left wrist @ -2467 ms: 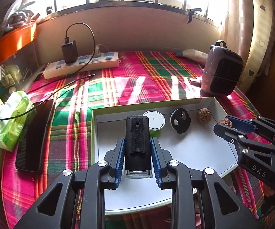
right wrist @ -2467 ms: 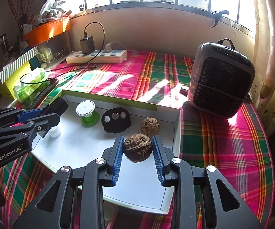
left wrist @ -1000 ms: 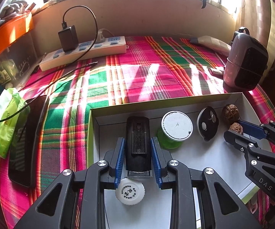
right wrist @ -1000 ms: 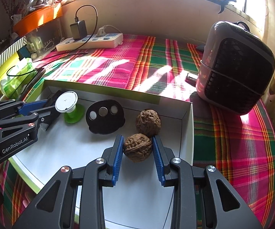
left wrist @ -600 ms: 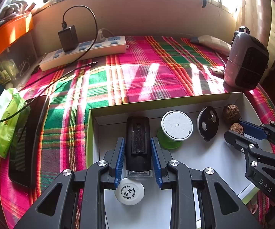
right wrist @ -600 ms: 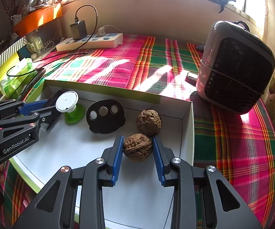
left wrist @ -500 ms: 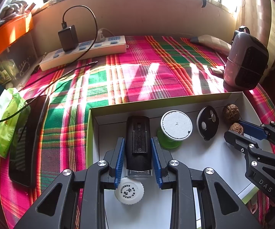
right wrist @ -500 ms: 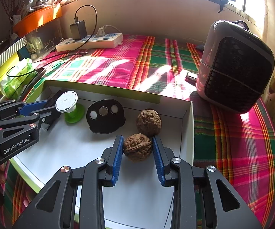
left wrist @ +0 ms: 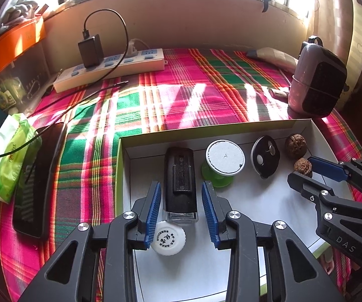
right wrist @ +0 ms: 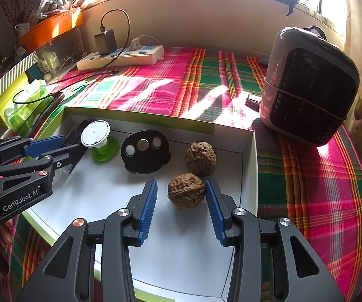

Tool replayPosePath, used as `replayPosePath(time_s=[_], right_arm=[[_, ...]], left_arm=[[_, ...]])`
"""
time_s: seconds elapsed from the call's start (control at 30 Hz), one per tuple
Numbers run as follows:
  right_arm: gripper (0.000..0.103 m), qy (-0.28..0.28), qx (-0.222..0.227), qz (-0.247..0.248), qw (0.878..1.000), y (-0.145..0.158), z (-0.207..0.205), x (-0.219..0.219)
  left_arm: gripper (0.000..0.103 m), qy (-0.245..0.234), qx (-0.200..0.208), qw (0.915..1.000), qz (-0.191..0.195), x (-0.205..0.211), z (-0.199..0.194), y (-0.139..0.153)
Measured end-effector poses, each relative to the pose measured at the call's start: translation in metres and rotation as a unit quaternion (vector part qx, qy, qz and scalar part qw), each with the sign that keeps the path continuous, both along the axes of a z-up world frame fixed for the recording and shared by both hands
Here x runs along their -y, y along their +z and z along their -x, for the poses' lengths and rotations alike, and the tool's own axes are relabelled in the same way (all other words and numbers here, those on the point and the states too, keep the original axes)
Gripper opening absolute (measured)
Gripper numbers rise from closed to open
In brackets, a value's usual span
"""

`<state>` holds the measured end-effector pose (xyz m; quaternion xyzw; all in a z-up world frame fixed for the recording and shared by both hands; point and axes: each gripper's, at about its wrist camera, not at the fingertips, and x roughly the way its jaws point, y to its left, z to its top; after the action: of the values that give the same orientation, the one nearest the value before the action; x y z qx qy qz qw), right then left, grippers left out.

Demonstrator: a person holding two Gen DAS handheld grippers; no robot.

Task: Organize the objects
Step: 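Release the walnut with the right tool while the left tool releases the black device, then withdraw both open tools from the tray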

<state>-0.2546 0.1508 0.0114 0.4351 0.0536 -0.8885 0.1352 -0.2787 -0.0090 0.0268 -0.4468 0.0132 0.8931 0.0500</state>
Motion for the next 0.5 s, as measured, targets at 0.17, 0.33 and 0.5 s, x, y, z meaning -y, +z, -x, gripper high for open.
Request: replayPosePath(time_s=[0.17, 0.33, 0.5], right_arm=[[0.041, -0.003, -0.003, 0.002, 1.000, 0.004, -0.005, 0.001], [0.042, -0.004, -0.007, 0.005, 1.000, 0.007, -0.012, 0.001], [0.042, -0.003, -0.012, 0.010, 1.000, 0.011, -0.021, 0.001]], left_arm=[[0.032, 0.001, -0.005, 1.0000, 0.000, 0.000, -0.008, 0.005], [0.032, 0.000, -0.011, 0.9999, 0.002, -0.001, -0.017, 0.009], [0.032, 0.001, -0.020, 0.9998, 0.002, -0.001, -0.028, 0.015]])
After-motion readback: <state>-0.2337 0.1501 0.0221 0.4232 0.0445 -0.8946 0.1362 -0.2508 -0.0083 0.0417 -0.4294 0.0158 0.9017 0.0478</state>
